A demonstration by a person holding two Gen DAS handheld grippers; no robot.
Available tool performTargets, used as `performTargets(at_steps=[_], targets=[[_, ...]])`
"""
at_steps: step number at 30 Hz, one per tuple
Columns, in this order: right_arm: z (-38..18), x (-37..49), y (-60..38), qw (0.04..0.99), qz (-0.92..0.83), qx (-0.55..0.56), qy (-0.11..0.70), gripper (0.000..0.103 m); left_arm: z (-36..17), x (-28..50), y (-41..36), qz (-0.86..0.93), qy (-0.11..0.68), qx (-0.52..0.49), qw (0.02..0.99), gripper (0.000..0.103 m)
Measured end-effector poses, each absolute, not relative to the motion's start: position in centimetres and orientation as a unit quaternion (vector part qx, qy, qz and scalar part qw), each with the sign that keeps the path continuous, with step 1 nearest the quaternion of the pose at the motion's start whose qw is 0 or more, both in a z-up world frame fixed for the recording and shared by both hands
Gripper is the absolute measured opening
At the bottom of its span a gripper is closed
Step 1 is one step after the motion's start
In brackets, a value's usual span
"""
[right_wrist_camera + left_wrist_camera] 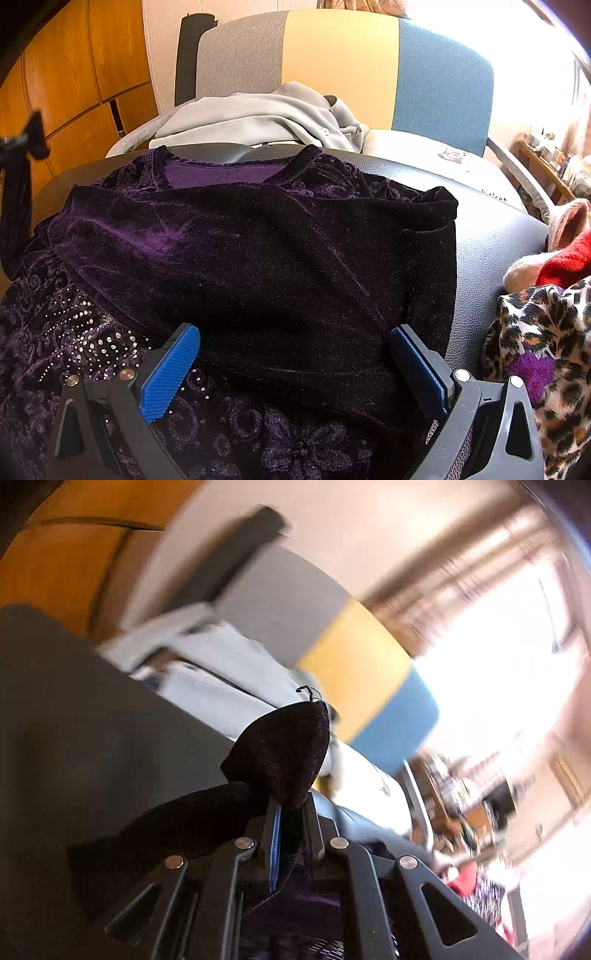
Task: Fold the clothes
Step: 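Lay the held sleeve across the top's body with the left gripper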
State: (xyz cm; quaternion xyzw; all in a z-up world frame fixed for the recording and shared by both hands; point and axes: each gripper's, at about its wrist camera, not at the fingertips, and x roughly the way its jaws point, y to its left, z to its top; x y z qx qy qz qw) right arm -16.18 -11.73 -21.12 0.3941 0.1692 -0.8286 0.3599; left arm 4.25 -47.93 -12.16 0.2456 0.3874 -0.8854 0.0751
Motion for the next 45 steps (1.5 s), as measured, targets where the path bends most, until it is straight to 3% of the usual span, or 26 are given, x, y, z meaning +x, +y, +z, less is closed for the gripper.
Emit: performTargets(at_steps=[5, 10, 14, 16, 19, 23, 25, 32, 36, 38, 39, 40, 45], targets=[[-21.2, -16.2, -11.7, 0.361, -0.828, 0.395, 0.167, 0.103, -14.8, -0.5, -41.0, -0.884, 0.355, 0.306, 0.014, 0.009], [-21.2, -16.2, -11.7, 0.362, -0.827, 0.397, 0.165, 0.103, -21.0, -6.5, -39.2, -0.879, 0.296, 0.374, 0.007, 0.011], [-21.2, -16.1, -11.8, 0.363, -0.826, 0.399, 0.163, 0.103, -23.2, -8.2, -37.8, -0.873, 0.268, 0.409, 0.008, 0.030], [-21.2, -16.1, -11.8, 0.362, -0.827, 0.399, 0.162, 0.103, -22.4, -7.2, -37.2, -0.878, 0.269, 0.395, 0.010, 0.041], [-21.1, -16.1, -11.8, 0.362, -0.826, 0.402, 0.161, 0.103, -20.3, -4.4, -36.7, -0.887, 0.292, 0.356, 0.019, 0.049], [-20.2, -16.2, -11.8, 0.354, -0.825, 0.412, 0.155, 0.101, -19.8, 0.9, -37.0, -0.892, 0.294, 0.340, 0.043, 0.050], [-18.5, -15.7, -11.5, 0.360, -0.835, 0.398, 0.120, 0.087, -21.0, 3.3, -36.8, -0.896, 0.267, 0.349, 0.063, 0.050], [-15.7, -14.7, -16.9, 0.466, -0.777, 0.424, -0.008, 0.087, -23.5, 5.5, -39.1, -0.892, 0.286, 0.332, 0.108, 0.050], [-18.3, -15.8, -21.0, 0.451, -0.744, 0.489, -0.058, 0.087, -24.8, 5.7, -39.5, -0.891, 0.285, 0.335, 0.116, 0.050], [-19.3, -15.5, -22.7, 0.442, -0.741, 0.504, -0.048, 0.078, -25.4, 6.2, -39.8, -0.888, 0.308, 0.326, 0.101, 0.050], [-19.5, -15.1, -23.4, 0.437, -0.742, 0.507, -0.033, 0.047, -25.5, 6.4, -40.1, -0.887, 0.315, 0.322, 0.098, 0.050], [-19.8, -14.7, -24.2, 0.431, -0.744, 0.510, -0.019, 0.008, -25.7, 6.5, -40.4, -0.886, 0.323, 0.320, 0.095, 0.050], [-15.5, -13.8, -24.7, 0.449, -0.767, 0.459, 0.000, 0.009, -25.6, 6.5, -40.8, -0.883, 0.334, 0.317, 0.088, 0.050]])
